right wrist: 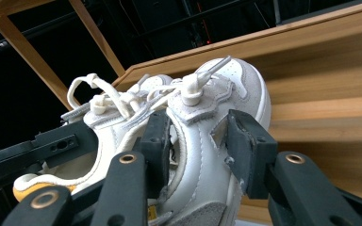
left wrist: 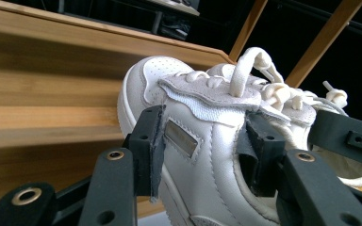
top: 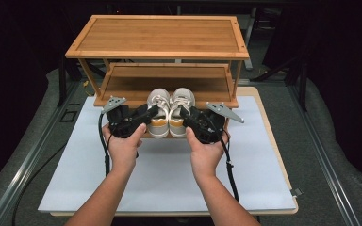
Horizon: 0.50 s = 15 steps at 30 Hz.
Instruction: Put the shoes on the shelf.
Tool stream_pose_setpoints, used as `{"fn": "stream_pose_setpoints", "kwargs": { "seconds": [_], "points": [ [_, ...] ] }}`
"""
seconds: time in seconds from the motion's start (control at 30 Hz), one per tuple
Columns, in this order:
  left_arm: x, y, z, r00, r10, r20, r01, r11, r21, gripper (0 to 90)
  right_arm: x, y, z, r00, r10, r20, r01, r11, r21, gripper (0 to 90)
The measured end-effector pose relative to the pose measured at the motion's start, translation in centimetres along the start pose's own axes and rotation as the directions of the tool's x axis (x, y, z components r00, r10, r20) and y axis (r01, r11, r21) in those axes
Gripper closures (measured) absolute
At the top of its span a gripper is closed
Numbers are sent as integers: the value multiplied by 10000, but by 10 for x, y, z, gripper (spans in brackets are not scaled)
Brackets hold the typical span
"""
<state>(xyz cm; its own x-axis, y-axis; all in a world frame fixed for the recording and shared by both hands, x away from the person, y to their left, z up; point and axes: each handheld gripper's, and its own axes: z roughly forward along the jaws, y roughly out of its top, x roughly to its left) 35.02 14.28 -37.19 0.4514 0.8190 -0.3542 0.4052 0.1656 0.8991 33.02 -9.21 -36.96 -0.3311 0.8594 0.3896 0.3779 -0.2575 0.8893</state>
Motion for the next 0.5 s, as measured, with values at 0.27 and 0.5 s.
{"fn": "stream_pose_setpoints", "kwargs": {
  "seconds": [0.27,0.5],
  "points": [
    [6,6,8,10000,-34,-59,33,10000,-91,553,0,7,10,9999,-170,16,170,9998,89,611],
    [12,10,14,10000,24,-45,-24,10000,-66,553,-2,10,20,9999,-165,-41,165,9998,61,611]
  ]
}}
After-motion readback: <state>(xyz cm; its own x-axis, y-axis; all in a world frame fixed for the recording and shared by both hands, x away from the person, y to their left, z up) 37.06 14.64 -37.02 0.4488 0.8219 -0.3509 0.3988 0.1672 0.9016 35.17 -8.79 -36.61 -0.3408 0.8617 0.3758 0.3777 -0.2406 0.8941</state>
